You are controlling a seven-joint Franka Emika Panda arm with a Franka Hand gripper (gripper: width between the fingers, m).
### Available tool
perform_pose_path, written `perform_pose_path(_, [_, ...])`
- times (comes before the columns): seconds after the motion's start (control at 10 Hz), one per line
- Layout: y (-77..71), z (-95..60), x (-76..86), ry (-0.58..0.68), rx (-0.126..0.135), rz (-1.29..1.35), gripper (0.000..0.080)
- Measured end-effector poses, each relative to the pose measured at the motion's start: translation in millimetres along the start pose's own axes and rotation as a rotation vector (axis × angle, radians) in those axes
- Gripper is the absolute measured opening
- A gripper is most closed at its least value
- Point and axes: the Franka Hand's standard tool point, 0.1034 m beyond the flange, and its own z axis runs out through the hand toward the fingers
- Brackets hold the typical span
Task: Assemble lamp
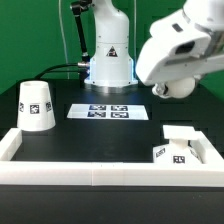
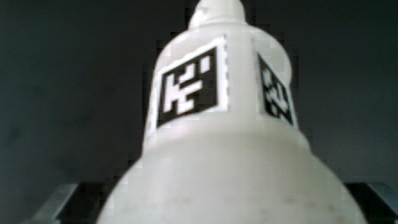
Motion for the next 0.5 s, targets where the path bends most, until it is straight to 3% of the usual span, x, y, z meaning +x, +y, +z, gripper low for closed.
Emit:
perform_pose_path(0.1, [7.5, -8.6, 5.2, 0.090, -0.017, 0.005, 0.0576])
perform_pose_path(0.5, [17.1, -8.4, 11.2, 0.375, -0.074, 0.012, 0.0576])
